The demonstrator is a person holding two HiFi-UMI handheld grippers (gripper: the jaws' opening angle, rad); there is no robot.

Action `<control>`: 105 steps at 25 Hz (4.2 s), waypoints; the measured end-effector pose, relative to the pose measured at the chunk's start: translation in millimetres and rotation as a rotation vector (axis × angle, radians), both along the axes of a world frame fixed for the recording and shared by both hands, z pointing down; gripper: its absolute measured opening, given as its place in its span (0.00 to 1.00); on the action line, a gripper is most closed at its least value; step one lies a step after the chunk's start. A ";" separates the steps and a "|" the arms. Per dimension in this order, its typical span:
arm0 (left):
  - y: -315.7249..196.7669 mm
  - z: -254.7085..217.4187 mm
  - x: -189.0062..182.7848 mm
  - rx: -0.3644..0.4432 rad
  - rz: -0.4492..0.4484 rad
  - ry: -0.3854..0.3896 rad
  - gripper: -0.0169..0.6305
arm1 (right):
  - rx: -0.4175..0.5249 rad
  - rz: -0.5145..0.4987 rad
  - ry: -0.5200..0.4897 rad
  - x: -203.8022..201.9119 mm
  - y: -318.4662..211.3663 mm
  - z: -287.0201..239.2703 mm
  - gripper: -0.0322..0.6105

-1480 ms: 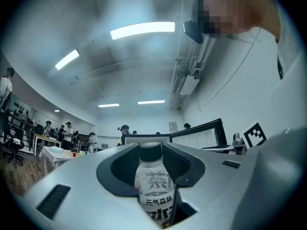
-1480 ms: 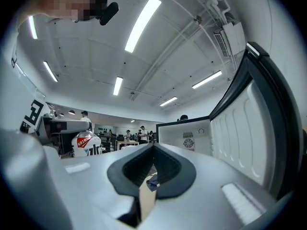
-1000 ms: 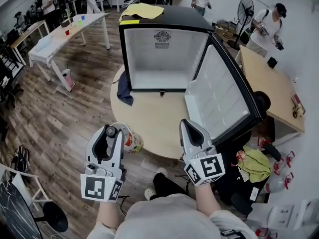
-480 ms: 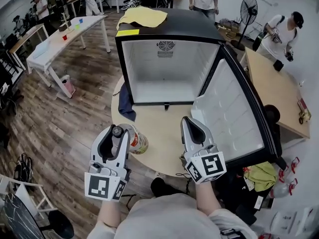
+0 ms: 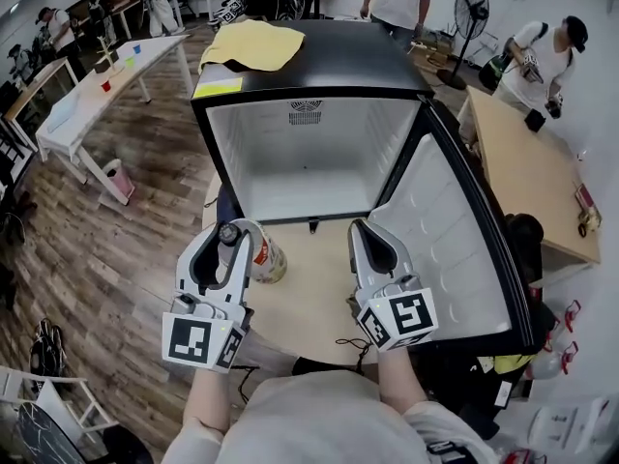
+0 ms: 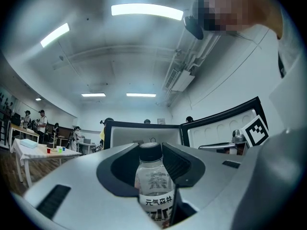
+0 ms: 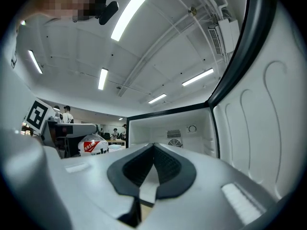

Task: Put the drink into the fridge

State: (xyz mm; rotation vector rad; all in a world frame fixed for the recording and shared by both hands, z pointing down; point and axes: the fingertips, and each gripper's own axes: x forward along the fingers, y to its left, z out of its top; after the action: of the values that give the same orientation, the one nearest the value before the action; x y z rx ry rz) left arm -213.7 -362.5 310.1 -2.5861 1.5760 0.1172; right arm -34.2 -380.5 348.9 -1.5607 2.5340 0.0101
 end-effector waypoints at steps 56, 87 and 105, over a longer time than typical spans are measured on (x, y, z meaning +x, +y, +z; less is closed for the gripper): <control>-287.2 136.9 50.1 -0.199 -0.125 -0.150 0.26 | -0.185 0.028 -0.010 46.0 -90.9 75.5 0.07; -194.7 113.3 31.4 -0.187 -0.073 -0.076 0.04 | -0.119 0.041 0.026 16.1 -50.8 44.4 0.07; -61.0 41.5 -25.1 -0.083 -0.028 0.008 0.04 | -0.078 0.068 0.058 -20.7 0.9 22.1 0.07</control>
State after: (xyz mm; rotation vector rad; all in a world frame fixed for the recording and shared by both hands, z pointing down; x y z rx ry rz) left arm -238.7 -423.5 351.6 -2.6266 1.6536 0.0615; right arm -54.9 -379.6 371.0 -1.6988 2.5527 -0.0356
